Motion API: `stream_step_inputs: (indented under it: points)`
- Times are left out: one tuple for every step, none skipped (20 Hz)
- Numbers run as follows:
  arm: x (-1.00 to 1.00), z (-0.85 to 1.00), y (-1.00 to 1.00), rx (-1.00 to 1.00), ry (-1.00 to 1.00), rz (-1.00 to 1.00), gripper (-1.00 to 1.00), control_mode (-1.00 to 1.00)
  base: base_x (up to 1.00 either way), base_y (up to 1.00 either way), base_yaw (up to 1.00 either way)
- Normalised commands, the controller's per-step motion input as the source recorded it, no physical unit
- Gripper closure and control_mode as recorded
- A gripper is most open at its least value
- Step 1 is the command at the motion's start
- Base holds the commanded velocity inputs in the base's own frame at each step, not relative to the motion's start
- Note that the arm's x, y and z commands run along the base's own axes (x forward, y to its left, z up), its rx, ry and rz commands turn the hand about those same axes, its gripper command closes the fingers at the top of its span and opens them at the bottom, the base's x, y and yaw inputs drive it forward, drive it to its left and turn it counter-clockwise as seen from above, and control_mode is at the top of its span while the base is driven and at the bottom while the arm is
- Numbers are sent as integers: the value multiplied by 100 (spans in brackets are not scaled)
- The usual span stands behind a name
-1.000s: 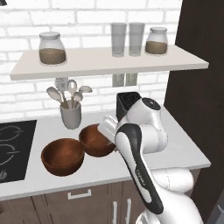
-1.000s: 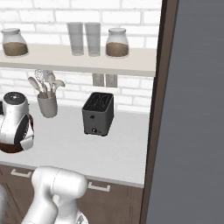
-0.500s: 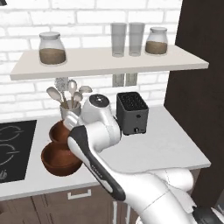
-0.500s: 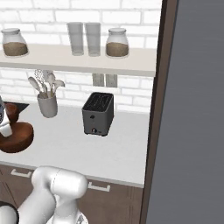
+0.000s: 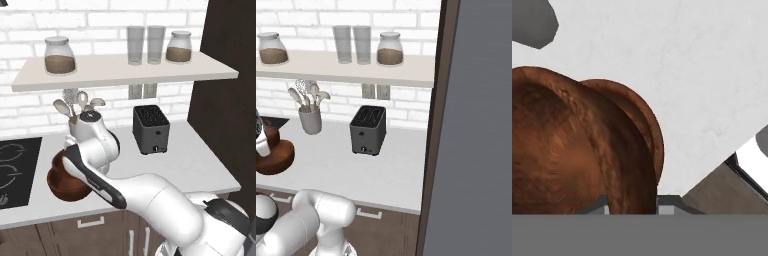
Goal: Pick up the bowls on the counter and stack them on top of one another in the open cabinet. Place the smaller bowl on top of the larger bowl.
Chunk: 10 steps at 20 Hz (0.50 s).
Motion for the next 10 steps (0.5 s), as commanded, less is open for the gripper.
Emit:
stream_step_inputs:
  points:
    - [24,-61,0,-4,6,0,100,-100,0,0,0]
    - [23,-57,0,-4,3,0,100,-100,0,0,0]
    - [24,-57,0,-5,2,0,100,-100,0,0,0]
    - [24,-55,0,-5,0,0,100,-100,0,0,0]
    - [26,-50,3,-4,0,0,100,-100,0,0,0]
    - [26,-44,5,-3,0,0,100,-100,0,0,0]
    - [26,-39,6,-3,0,0,100,-100,0,0,0]
    - [21,-33,6,-1,-1,0,100,-100,0,0,0]
    - [19,-31,5,0,-1,0,100,-100,0,0,0]
    - [12,-30,6,0,-3,0,100,-100,0,0,0]
